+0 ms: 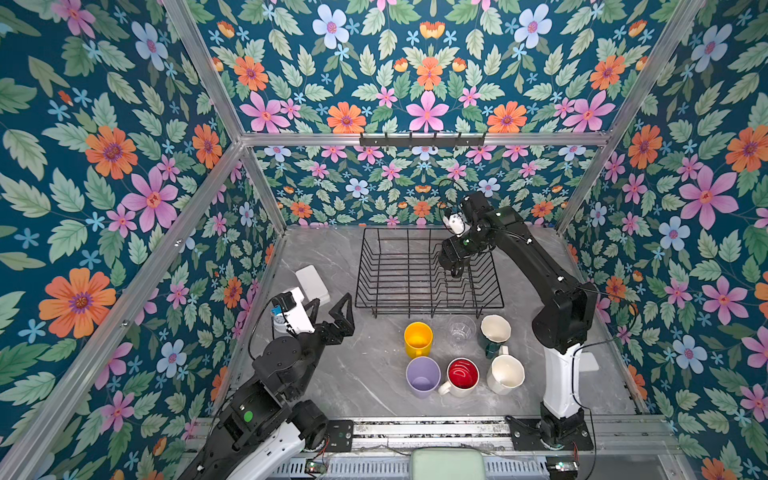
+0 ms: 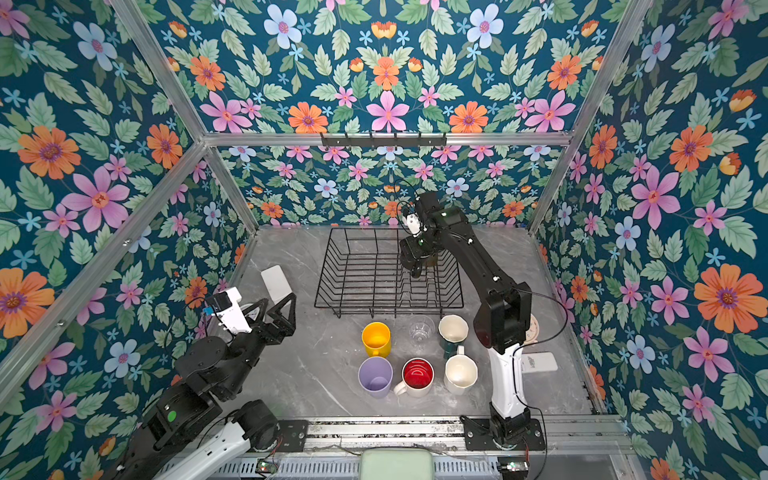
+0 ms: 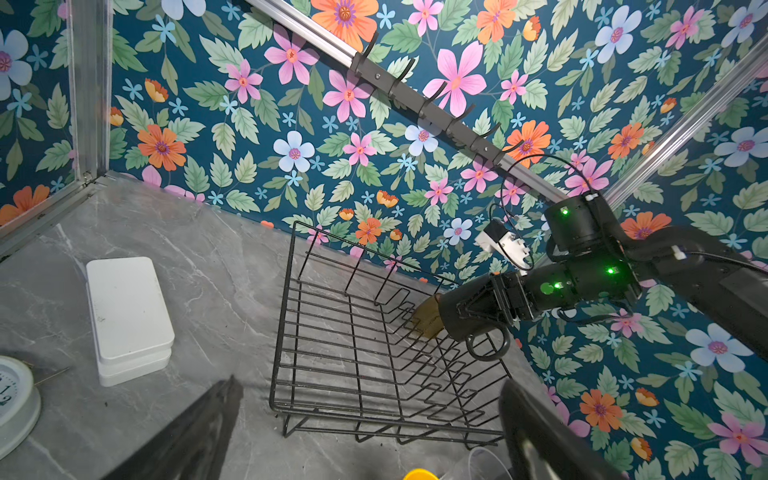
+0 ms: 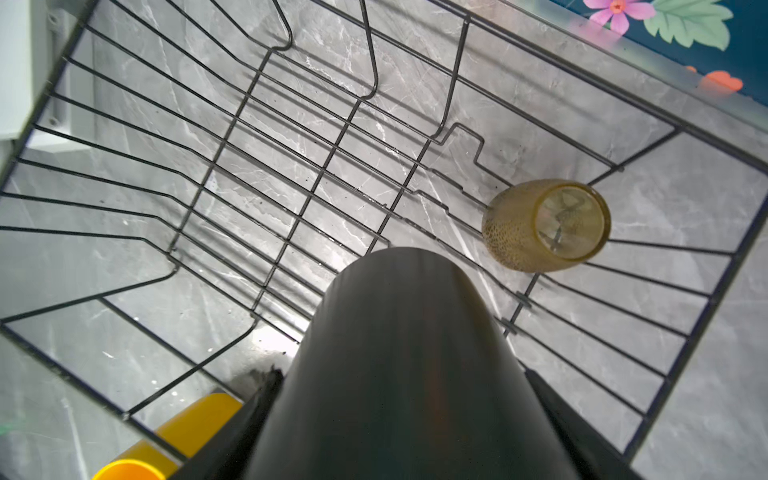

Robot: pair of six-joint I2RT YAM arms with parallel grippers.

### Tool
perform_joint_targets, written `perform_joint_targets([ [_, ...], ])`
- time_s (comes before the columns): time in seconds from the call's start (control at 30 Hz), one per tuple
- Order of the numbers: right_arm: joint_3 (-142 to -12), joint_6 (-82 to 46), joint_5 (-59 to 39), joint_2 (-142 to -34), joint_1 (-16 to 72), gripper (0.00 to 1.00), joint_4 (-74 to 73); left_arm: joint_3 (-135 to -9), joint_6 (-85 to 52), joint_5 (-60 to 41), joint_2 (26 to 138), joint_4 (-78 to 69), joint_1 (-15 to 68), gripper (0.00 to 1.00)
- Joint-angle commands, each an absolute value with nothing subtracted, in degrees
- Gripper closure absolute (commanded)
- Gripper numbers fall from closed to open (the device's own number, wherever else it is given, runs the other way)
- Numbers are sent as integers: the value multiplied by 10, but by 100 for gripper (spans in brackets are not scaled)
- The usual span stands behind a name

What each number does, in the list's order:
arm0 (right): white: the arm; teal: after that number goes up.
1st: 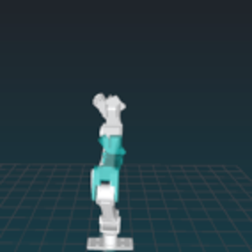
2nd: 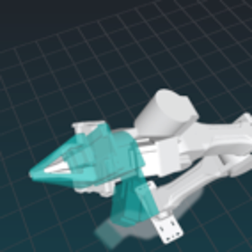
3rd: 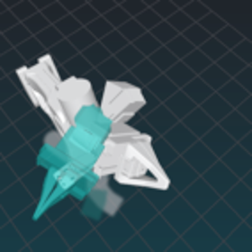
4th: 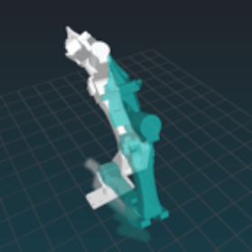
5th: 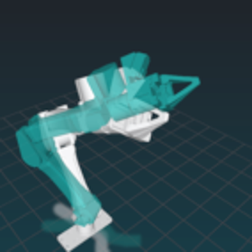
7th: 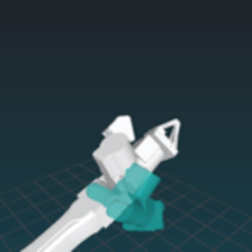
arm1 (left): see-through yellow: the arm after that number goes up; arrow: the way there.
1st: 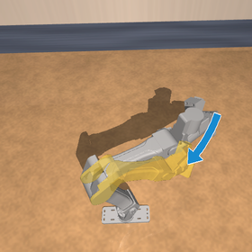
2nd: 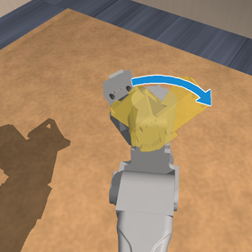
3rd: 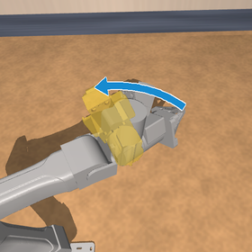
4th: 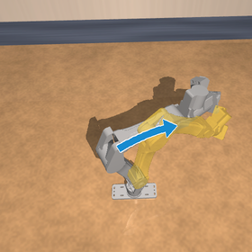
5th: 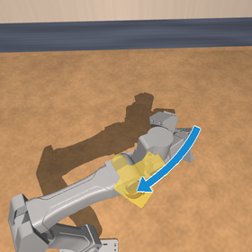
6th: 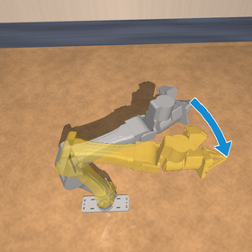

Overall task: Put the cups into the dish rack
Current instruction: 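Lower the black mug upside down into the rack slots with the right gripper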

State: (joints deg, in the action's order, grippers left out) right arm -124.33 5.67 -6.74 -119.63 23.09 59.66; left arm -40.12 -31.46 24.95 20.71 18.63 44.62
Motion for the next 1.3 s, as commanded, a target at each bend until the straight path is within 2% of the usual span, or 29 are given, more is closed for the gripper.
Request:
perform_joint_targets([
  [0.0, -1266, 94, -54, -1212, 233, 100, 590, -406, -320, 256, 203, 195, 446, 0],
  [0.83, -1352, 152, -26, -1333, 232, 100, 578, -410, -345, 263, 179, 221, 446, 0],
  [1.27, -1366, 152, -46, -1365, 233, 100, 577, -405, -349, 268, 172, 224, 446, 0],
])
